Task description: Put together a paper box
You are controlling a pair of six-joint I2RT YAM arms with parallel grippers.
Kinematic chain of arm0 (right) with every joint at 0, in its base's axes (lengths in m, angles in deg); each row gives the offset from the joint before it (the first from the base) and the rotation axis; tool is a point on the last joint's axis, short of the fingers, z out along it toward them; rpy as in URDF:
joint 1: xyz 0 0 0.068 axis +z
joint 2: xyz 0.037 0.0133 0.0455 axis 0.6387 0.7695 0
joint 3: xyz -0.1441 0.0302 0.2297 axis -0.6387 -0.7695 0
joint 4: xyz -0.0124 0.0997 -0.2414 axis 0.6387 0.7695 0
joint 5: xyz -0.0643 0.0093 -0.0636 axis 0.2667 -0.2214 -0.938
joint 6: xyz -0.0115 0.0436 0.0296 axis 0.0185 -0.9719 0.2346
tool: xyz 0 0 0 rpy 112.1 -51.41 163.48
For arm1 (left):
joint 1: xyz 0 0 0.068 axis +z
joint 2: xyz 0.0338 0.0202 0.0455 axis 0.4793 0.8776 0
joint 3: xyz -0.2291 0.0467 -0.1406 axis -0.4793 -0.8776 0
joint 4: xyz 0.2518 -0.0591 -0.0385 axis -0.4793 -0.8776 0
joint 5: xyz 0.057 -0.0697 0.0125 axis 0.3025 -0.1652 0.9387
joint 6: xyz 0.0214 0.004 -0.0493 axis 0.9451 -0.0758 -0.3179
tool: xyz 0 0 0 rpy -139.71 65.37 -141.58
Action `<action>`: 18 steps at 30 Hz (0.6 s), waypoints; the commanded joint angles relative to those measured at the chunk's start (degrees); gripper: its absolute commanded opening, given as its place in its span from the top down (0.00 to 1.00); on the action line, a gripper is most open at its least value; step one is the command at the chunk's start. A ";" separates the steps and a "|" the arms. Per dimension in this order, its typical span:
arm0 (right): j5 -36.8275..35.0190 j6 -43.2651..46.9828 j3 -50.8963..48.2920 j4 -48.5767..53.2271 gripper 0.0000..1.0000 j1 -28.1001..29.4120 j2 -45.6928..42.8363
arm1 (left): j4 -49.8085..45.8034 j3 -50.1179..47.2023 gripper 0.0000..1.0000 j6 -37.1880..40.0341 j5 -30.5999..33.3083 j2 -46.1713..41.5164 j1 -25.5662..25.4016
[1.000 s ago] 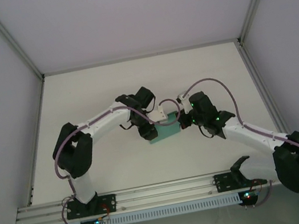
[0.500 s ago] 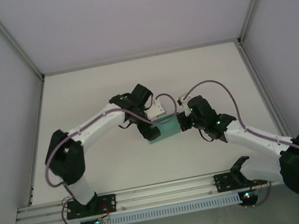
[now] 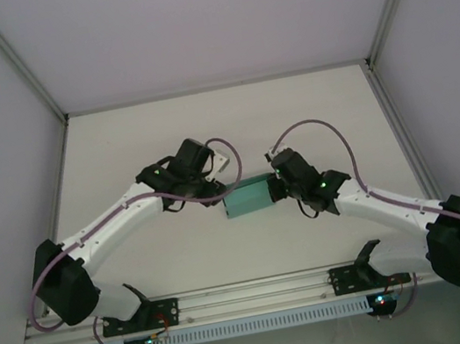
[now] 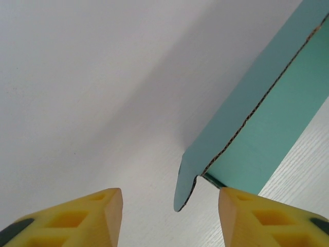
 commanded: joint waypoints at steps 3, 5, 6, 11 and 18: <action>-0.13 -2.18 1.47 8.02 1.00 0.61 2.21 | 2.62 -1.24 0.54 -1.74 -1.87 1.21 -0.08; -0.21 -2.66 1.74 8.47 1.00 0.59 2.48 | 2.94 -1.42 0.54 -1.19 -2.58 1.71 -0.10; -0.12 -2.56 1.86 8.39 1.00 0.67 2.59 | 2.91 -1.41 0.54 -0.93 -2.58 2.05 -0.09; 0.66 -2.65 2.26 8.10 1.00 0.72 3.30 | 2.64 -0.90 0.74 -1.58 -1.18 3.48 -0.06; -1.23 -4.28 2.45 8.82 1.00 1.77 4.13 | 2.81 -1.05 0.92 -6.20 -2.61 4.03 -0.10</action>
